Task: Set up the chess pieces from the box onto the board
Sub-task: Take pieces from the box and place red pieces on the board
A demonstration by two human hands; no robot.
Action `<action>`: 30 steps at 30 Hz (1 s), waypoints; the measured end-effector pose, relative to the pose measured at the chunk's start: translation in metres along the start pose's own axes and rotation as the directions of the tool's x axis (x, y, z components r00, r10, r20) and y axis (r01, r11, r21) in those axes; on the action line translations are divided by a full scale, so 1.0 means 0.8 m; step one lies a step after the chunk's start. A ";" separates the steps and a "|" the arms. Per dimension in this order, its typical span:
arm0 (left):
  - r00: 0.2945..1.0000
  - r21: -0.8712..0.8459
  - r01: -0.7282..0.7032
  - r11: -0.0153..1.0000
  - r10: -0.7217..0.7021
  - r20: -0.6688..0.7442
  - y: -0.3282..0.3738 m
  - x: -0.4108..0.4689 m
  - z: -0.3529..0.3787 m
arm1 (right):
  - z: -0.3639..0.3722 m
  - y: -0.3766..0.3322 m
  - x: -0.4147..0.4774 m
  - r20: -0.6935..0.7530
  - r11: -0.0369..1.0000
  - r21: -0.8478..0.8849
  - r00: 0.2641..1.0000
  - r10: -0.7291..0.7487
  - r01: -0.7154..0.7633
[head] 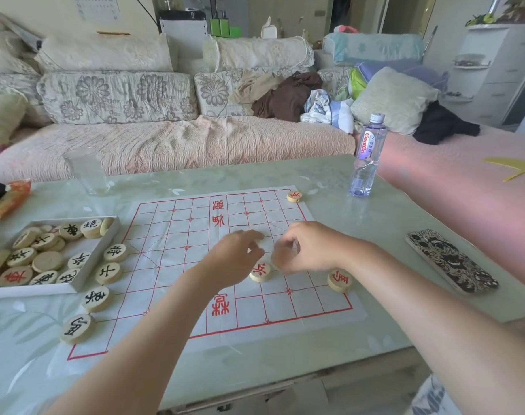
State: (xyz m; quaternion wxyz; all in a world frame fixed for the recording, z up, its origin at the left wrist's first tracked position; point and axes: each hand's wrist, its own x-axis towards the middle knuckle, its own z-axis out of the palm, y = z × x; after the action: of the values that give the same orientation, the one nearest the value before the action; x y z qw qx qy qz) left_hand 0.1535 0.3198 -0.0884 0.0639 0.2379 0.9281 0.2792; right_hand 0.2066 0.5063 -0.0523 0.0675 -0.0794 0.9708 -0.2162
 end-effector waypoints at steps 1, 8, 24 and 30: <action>1.000 0.066 -0.029 0.997 0.029 -0.004 -0.006 -0.003 0.001 | 0.002 0.003 -0.006 0.029 0.999 -0.030 0.999 0.017 -0.016; 0.994 0.207 -0.100 0.973 0.088 0.063 -0.017 -0.012 0.026 | 0.023 0.012 -0.024 0.116 0.995 -0.092 0.992 0.054 -0.043; 0.983 0.130 -0.060 0.990 0.081 -0.164 -0.085 -0.036 -0.045 | 0.017 -0.058 0.028 -0.148 0.990 0.127 0.988 -0.043 0.063; 0.954 0.139 0.142 0.980 -0.097 -0.284 -0.181 -0.066 -0.119 | 0.061 -0.150 0.100 -0.144 0.979 0.091 0.975 -0.167 0.181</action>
State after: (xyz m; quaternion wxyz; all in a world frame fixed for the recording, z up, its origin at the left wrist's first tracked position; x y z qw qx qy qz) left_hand 0.1176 0.1424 -0.0892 -0.0684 0.1443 0.9598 0.2309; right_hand 0.1515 0.3642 -0.0524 -0.0138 -0.1457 0.9498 -0.2764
